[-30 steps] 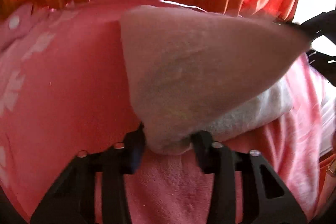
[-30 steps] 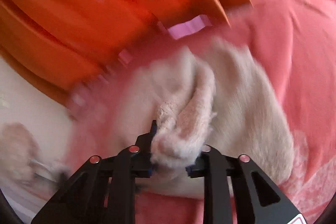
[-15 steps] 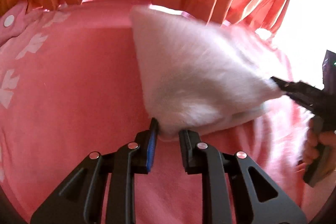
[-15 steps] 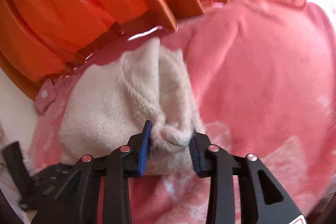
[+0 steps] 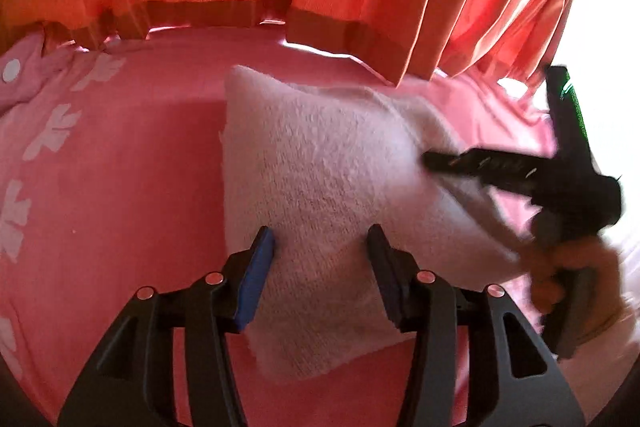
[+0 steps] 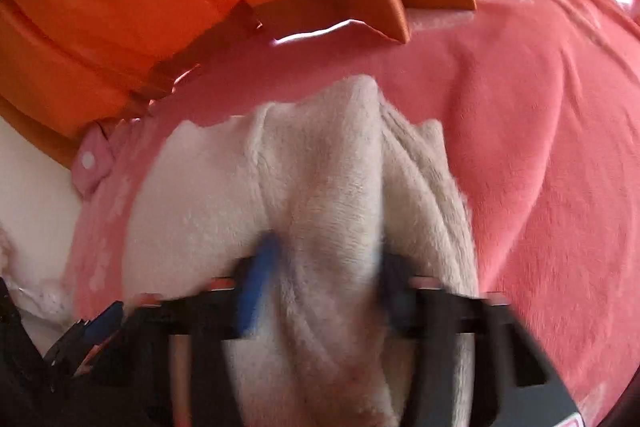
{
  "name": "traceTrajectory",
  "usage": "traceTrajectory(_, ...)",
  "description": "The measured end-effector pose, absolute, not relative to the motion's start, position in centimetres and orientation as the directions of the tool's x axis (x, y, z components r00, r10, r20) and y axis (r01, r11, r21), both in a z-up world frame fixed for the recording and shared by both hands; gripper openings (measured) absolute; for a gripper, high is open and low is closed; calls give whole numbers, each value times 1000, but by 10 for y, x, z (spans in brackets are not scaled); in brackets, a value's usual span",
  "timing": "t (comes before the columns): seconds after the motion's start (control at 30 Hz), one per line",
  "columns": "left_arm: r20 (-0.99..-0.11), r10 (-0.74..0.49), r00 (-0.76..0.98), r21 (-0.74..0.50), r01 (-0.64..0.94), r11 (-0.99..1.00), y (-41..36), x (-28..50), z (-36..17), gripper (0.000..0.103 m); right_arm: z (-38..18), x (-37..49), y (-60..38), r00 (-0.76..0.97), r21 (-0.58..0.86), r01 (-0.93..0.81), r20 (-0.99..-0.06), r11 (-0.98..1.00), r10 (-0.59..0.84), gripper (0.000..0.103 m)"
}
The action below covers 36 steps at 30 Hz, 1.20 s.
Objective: Fold small clothes
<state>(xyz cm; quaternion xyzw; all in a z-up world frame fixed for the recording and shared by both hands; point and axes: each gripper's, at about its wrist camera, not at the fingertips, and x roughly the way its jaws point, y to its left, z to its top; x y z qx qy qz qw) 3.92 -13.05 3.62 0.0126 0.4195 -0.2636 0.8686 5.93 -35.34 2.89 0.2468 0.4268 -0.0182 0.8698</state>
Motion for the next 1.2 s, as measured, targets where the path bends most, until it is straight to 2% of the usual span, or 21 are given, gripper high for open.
traceTrajectory(0.07, -735, -429, 525, -163, 477, 864, -130, 36, 35, 49, 68, 27, -357, 749, 477, 188, -635, 859, 189, 9)
traceTrajectory(0.13, -728, -444, 522, -173, 487, 856, -127, 34, 33, 49, 84, -1, -361, 807, 487, 162, -566, 858, 169, 8)
traceTrajectory(0.2, -728, -451, 516, -170, 502, 848, -131, 32, 30, 49, 59, -3, -366, 764, 429, 236, -636, 872, 106, 8)
traceTrajectory(0.27, -724, -443, 529, -142, 514, 846, -136, 30, 26, 49, -10, 17, -372, 612, 344, 338, -787, 876, 73, 8)
traceTrajectory(0.33, -724, -421, 546, -109, 511, 852, -142, 26, 25, 50, -11, 11, -375, 657, 395, 342, -749, 853, 83, 7)
traceTrajectory(0.43, -727, -413, 548, -100, 511, 854, -141, 26, 26, 50, 27, -1, -371, 716, 444, 333, -693, 832, 83, 9)
traceTrajectory(0.53, -729, -412, 547, -113, 498, 860, -138, 30, 24, 50, 54, -20, -354, 745, 389, 342, -667, 855, 5, 18)
traceTrajectory(0.67, -727, -405, 554, -102, 497, 862, -138, 30, 23, 50, 66, -56, -333, 754, 356, 336, -657, 872, -22, 18)
traceTrajectory(0.73, -727, -398, 560, -90, 497, 863, -140, 29, 23, 50, 57, -60, -317, 722, 320, 302, -691, 898, 4, 18)
traceTrajectory(0.8, -729, -389, 563, -84, 490, 868, -141, 29, 22, 51, 29, -49, -310, 634, 247, 314, -774, 917, -8, 16)
traceTrajectory(0.83, -730, -386, 564, -83, 487, 869, -142, 29, 22, 51, 6, -42, -312, 560, 200, 334, -828, 921, -24, 5)
traceTrajectory(0.87, -734, -384, 560, -84, 487, 869, -144, 29, 22, 52, -14, -37, -316, 530, 218, 329, -848, 919, 11, 1)
traceTrajectory(1.07, -745, -363, 559, -75, 470, 879, -145, 30, 24, 52, 40, -57, -317, 622, 231, 342, -782, 911, -36, 5)
traceTrajectory(1.17, -745, -355, 565, -66, 467, 882, -147, 29, 23, 52, 2, -41, -324, 507, 114, 363, -857, 925, -93, 4)
traceTrajectory(1.2, -746, -352, 565, -61, 468, 881, -148, 28, 23, 52, -2, -41, -325, 524, 129, 356, -847, 926, -83, 4)
